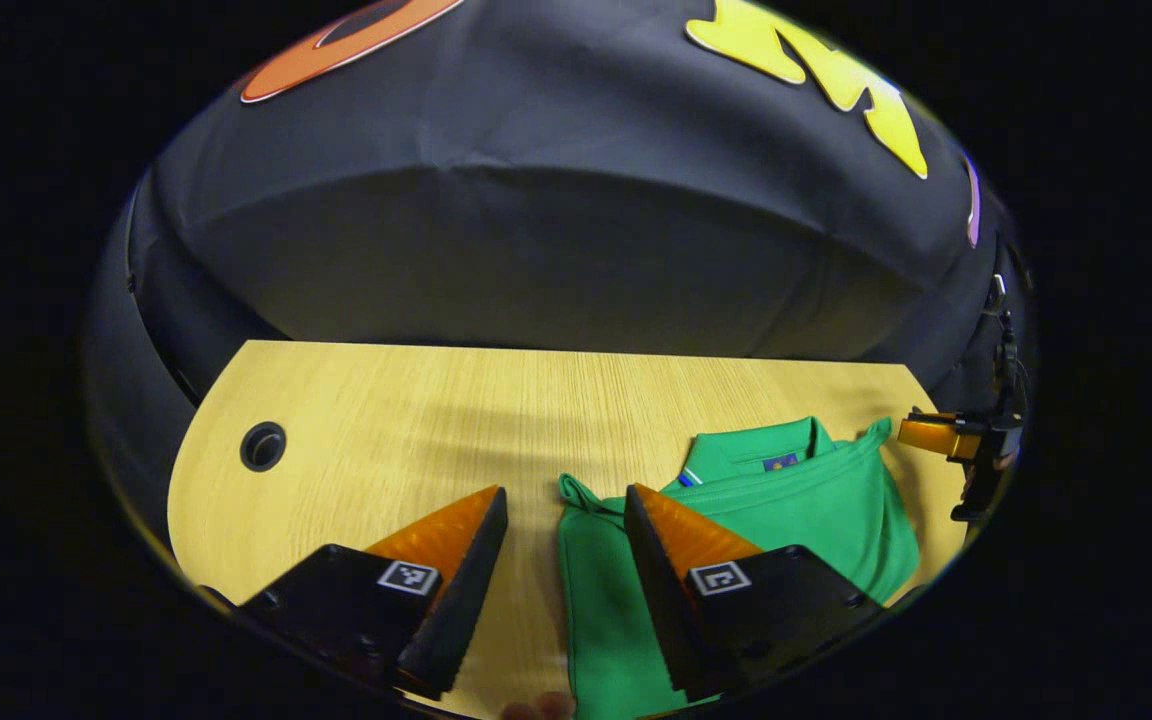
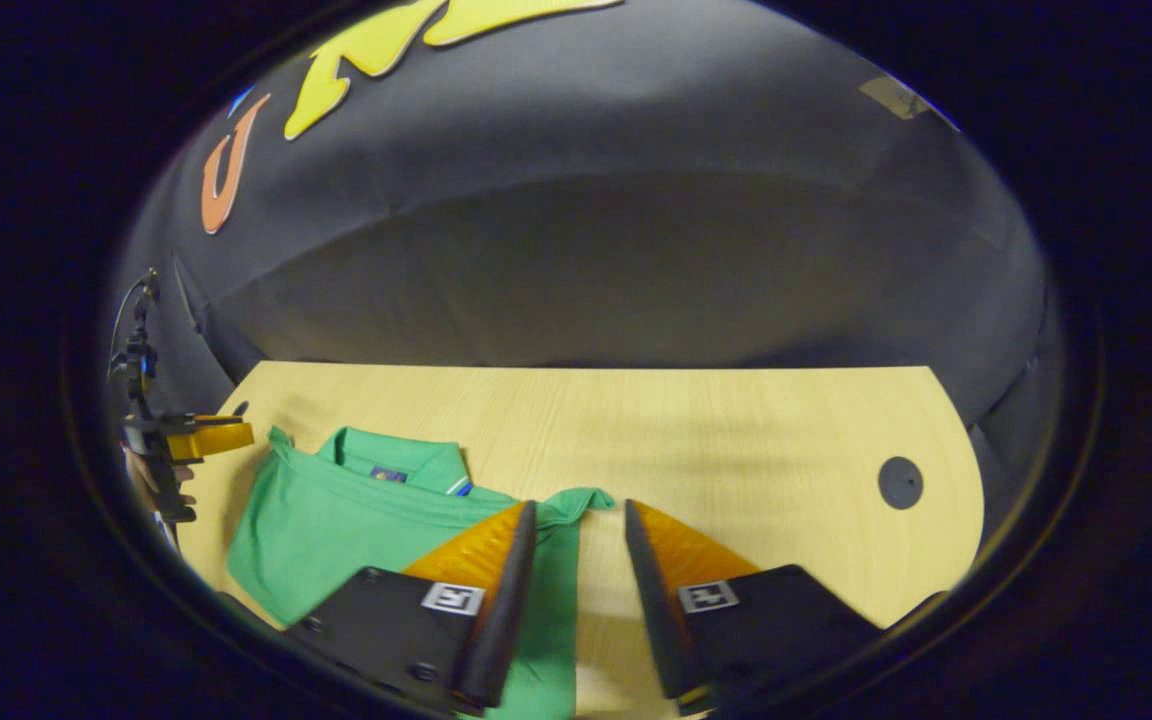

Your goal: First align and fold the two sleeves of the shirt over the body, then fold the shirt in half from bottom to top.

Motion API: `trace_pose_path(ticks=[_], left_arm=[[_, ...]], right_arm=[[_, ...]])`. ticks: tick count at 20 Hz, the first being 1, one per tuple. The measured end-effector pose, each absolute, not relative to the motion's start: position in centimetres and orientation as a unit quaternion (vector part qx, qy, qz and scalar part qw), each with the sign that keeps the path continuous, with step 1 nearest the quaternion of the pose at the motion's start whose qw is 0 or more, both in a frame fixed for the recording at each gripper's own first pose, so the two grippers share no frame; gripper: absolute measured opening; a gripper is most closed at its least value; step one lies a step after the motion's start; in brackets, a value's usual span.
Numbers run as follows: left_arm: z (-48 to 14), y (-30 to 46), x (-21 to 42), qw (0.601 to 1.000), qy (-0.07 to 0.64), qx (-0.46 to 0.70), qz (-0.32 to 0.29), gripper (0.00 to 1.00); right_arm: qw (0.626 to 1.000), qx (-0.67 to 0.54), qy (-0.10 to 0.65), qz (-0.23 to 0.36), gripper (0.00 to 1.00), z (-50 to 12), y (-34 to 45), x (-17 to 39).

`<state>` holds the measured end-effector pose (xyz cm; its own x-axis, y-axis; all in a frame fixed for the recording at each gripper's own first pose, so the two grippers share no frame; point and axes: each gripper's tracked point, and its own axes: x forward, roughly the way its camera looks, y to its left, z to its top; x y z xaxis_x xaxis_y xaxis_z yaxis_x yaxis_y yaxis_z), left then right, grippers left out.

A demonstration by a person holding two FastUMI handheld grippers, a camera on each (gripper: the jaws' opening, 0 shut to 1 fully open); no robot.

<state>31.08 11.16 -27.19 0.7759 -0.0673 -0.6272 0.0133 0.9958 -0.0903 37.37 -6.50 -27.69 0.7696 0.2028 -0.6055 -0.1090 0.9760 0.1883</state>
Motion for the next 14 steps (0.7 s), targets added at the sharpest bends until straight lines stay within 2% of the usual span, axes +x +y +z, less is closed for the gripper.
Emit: trace_pose_path(ticks=[1, 2, 3, 4, 5, 6, 8, 12, 13, 14], left_arm=[[-26.3, 11.4, 30.5, 0.943, 0.329, -0.041, -0.015, 0.83], [-25.0, 11.5, 29.7, 0.947, 0.32, -0.041, -0.009, 0.93], [-23.6, 11.5, 29.1, 0.95, 0.309, -0.042, -0.006, 0.94], [-21.9, 11.4, 28.2, 0.954, 0.297, -0.041, -0.003, 0.94], [-20.1, 11.1, 27.1, 0.958, 0.284, -0.043, -0.001, 0.95], [-18.2, 10.7, 25.9, 0.962, 0.271, -0.047, 0.0, 0.95], [-13.7, 9.7, 22.8, 0.97, 0.238, -0.055, 0.001, 0.95], [-3.6, 7.8, 17.6, 0.99, 0.131, -0.051, 0.011, 0.98], [-1.2, 7.3, 16.0, 0.993, 0.107, -0.049, 0.017, 0.97], [1.0, 6.6, 14.2, 0.995, 0.086, -0.045, 0.018, 0.97]], right_arm=[[0.94, 0.068, 0.324, 0.079, 0.89, -26.9, -6.6, 36.8], [0.943, 0.064, 0.318, 0.075, 0.78, -25.8, -6.8, 35.8], [0.947, 0.059, 0.308, 0.073, 0.8, -24.5, -6.9, 35.0], [0.951, 0.053, 0.297, 0.071, 0.88, -23.0, -7.0, 33.9], [0.956, 0.044, 0.283, 0.068, 0.91, -21.4, -7.0, 32.8], [0.961, 0.038, 0.267, 0.067, 0.88, -19.4, -7.0, 31.5], [0.971, 0.034, 0.229, 0.062, 0.94, -14.9, -6.9, 28.2], [0.987, 0.011, 0.15, 0.057, 0.92, -6.4, -5.8, 20.7], [0.99, 0.01, 0.131, 0.053, 0.96, -4.3, -5.6, 18.7], [0.992, 0.012, 0.111, 0.051, 0.95, -2.3, -5.0, 16.7]])
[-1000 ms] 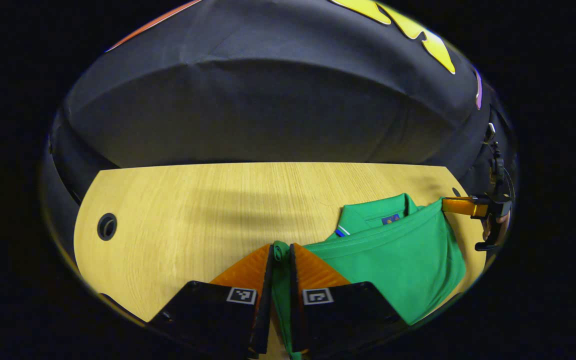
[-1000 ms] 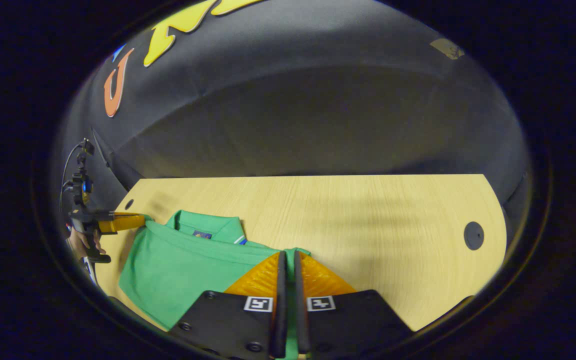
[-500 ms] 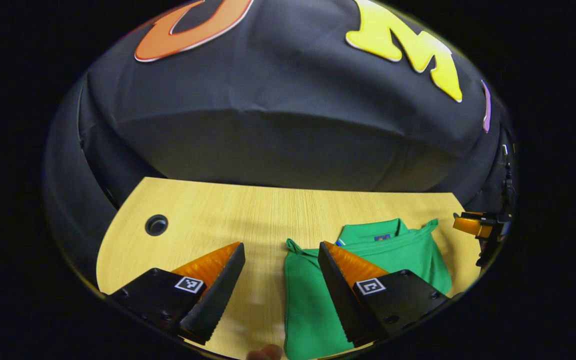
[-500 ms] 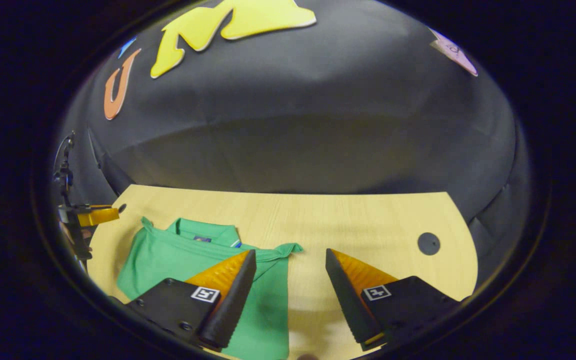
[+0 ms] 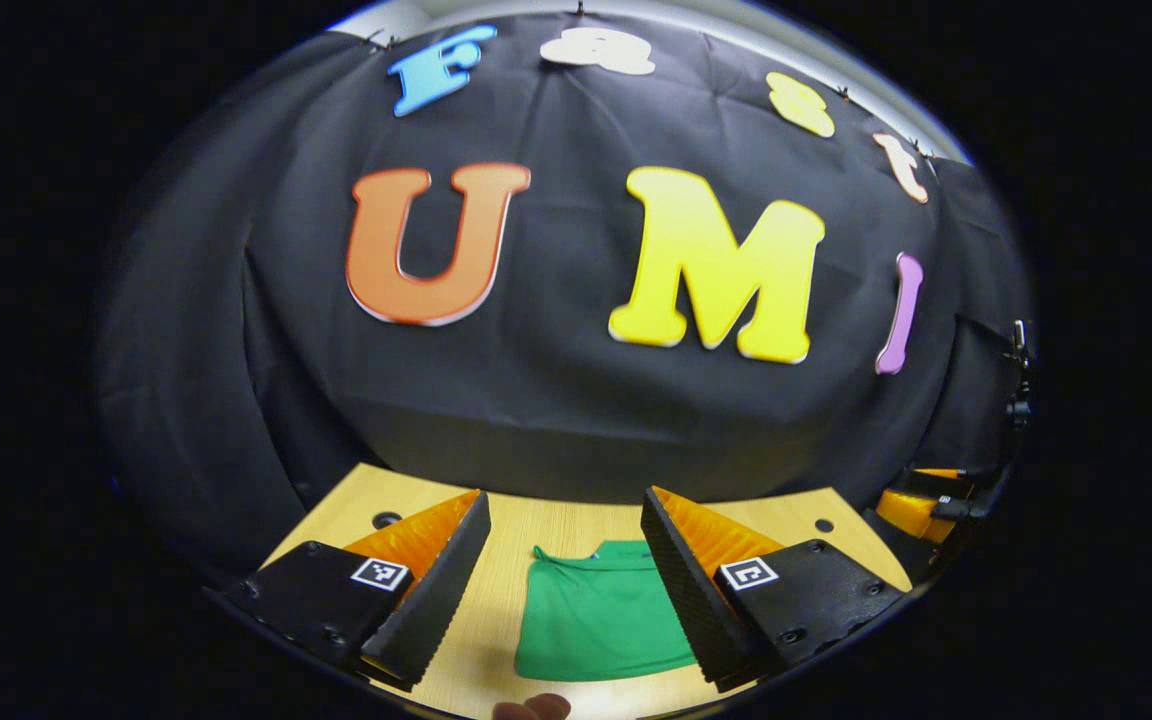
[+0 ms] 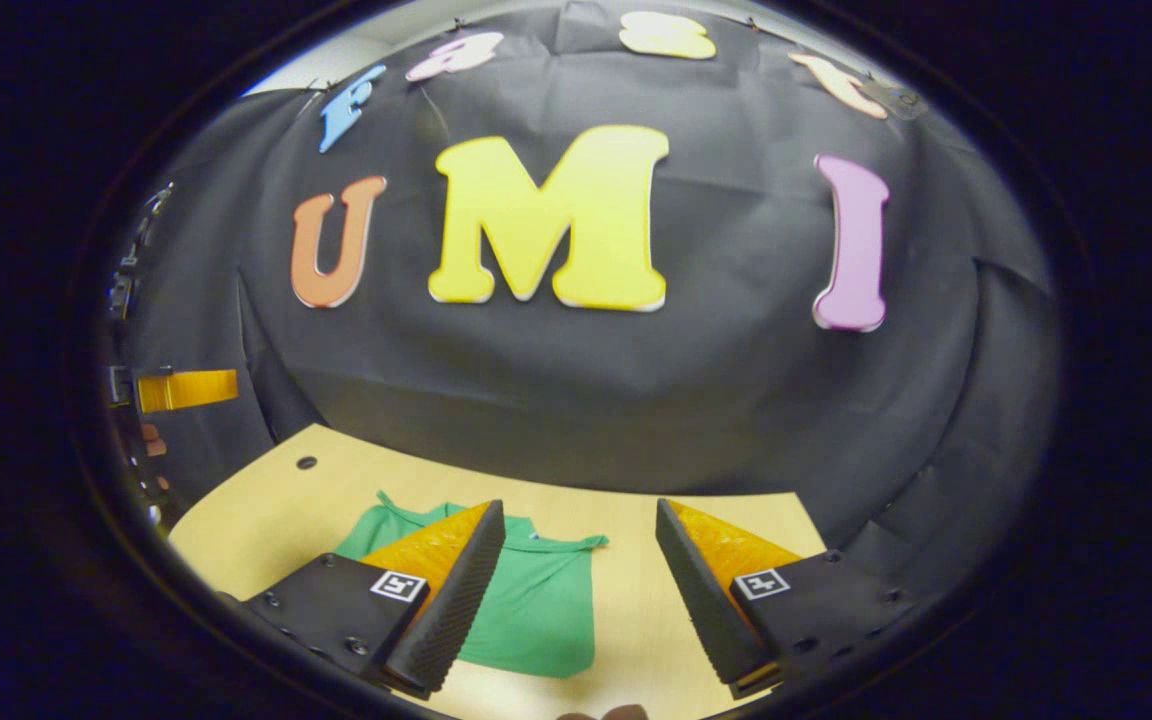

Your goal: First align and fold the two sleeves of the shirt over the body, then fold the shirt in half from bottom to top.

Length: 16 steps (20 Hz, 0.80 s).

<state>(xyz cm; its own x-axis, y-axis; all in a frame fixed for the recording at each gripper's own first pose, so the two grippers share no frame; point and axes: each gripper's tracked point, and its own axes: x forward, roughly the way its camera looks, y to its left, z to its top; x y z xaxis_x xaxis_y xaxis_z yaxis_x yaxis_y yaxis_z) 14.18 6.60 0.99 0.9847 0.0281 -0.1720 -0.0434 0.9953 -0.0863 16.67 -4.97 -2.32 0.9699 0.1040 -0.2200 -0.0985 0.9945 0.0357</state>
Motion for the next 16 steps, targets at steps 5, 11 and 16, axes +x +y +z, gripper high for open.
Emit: trace_pose_path(ticks=[5, 11, 16], left_arm=[[7.8, 3.9, 6.0, 0.998, 0.003, -0.052, 0.025, 0.97], [8.0, 1.1, -2.5, 0.999, -0.035, -0.025, 0.015, 0.98], [6.9, -0.3, -4.4, 0.999, -0.036, -0.019, -0.001, 0.97]], right_arm=[[0.998, 0.028, 0.03, 0.042, 0.93, 4.2, -2.9, 7.4], [1.0, 0.026, -0.008, 0.005, 0.98, 4.7, -3.0, -0.2], [0.999, 0.037, -0.007, -0.034, 0.95, 3.3, -4.6, -3.5]])
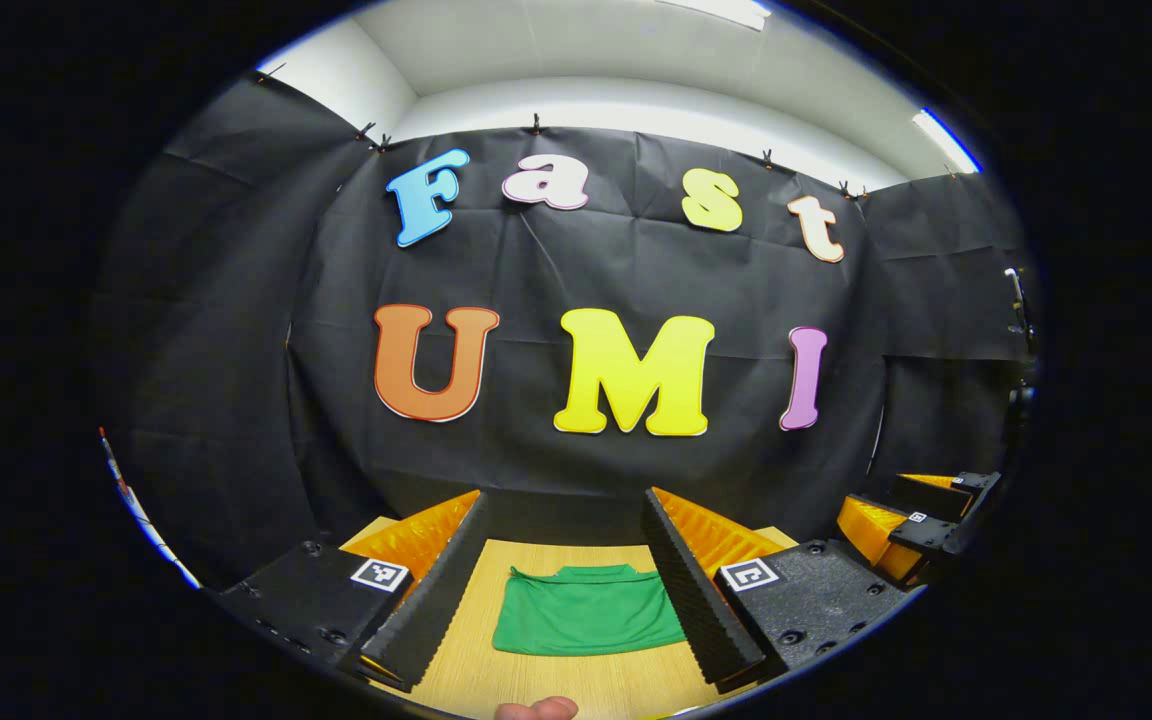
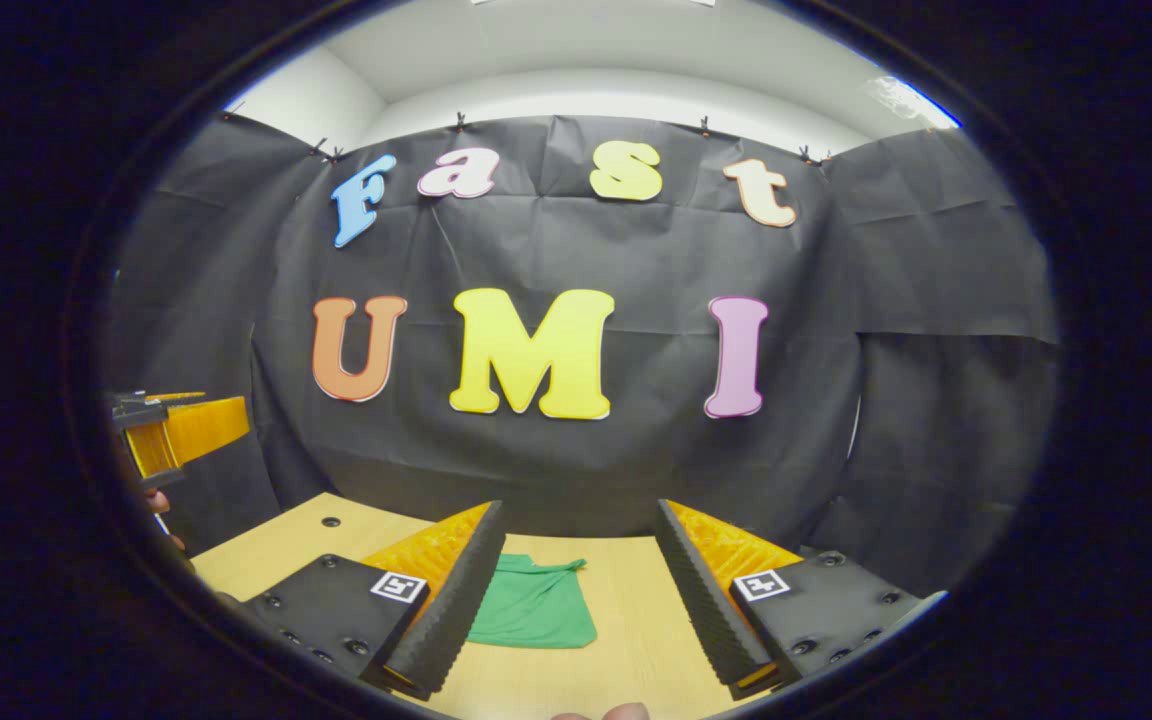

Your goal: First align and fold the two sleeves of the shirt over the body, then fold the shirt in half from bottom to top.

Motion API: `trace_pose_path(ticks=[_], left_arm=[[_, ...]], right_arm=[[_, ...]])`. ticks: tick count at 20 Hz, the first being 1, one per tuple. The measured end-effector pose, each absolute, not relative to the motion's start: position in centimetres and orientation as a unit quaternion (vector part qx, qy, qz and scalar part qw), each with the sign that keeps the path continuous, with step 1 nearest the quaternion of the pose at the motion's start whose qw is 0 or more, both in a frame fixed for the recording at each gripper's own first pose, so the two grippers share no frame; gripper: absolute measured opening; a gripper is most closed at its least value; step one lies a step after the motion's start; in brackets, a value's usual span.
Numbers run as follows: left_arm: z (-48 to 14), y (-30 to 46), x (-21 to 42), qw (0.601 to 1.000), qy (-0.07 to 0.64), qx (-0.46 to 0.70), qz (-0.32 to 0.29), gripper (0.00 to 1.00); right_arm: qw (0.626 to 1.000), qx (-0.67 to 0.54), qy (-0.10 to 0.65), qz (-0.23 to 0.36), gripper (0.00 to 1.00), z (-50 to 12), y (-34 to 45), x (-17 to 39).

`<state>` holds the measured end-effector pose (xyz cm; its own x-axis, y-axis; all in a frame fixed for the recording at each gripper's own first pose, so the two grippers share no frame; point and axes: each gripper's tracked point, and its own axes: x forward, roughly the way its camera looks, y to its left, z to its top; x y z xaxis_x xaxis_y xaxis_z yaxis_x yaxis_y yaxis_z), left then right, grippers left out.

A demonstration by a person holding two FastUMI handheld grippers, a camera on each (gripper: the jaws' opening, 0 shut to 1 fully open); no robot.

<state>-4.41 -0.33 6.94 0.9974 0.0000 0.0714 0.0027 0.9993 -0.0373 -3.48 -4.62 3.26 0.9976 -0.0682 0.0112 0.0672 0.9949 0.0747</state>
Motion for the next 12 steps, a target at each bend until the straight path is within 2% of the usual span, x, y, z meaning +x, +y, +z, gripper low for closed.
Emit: trace_pose_path(ticks=[12], left_arm=[[6.0, -0.6, -3.9, 1.0, -0.014, -0.002, -0.006, 0.97]], right_arm=[[0.999, 0.027, -0.027, -0.005, 0.93, 4.3, -1.9, -3.5]])
